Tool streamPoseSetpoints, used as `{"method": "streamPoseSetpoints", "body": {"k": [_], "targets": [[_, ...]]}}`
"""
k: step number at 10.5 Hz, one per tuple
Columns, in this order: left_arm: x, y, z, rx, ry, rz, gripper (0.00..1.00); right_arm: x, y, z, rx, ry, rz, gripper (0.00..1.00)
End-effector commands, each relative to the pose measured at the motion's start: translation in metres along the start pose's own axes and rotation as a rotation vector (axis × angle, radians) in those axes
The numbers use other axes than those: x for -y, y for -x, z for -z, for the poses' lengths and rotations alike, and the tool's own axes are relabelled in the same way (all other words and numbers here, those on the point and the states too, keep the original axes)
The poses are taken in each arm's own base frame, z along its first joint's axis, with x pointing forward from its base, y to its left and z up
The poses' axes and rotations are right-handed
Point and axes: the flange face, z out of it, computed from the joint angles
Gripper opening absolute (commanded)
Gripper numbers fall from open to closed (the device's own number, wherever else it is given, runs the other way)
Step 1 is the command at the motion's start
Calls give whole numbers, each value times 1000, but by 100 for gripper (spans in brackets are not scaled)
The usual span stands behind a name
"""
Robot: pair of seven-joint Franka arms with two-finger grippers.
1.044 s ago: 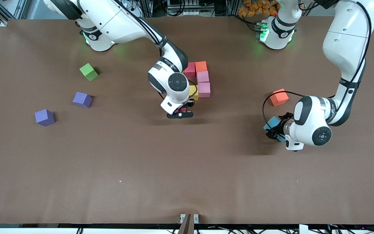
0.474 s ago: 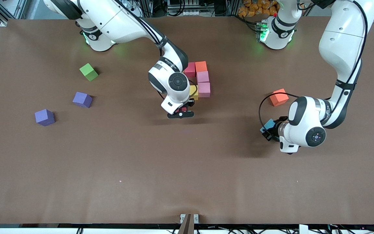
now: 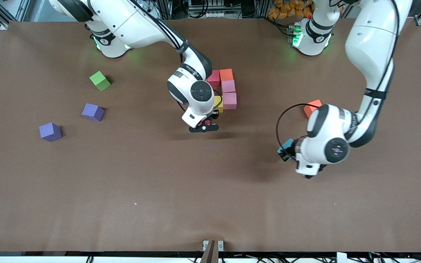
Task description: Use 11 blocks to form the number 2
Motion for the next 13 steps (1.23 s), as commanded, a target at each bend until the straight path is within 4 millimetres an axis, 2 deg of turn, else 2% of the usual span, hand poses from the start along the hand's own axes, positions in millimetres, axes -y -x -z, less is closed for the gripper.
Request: {"method": "streamPoseSetpoints", "body": {"k": [1,2,4,5,6,8,9,11,13], "targets": [[-39,16,-5,-12,3,-84,0,0,14,-18,16,44,21,26],[-51,26,-9,-13,5,-159,0,0,14,-18,17,46,22,26],[-58,36,-10,-34,-16,-307,0,-1,13,-16,12,46,23,34],[-66,51,-9,-44,-21,-372,0,0,13,-16,10,46,24,79],[-69,54,-9,-49,-21,-406,0,2,13,-14,-1,50,29,100],[-73,59,-8,-56,-25,-483,0,-2,6,-6,-18,47,20,100],[-80,67,-11,-60,-24,-510,0,-2,4,9,-34,33,15,100],[-93,85,-13,-68,-26,-540,0,-10,-5,48,-71,2,-15,100],[-104,103,-13,-81,-29,-576,0,-36,-14,96,-70,-1,-71,100]]}}
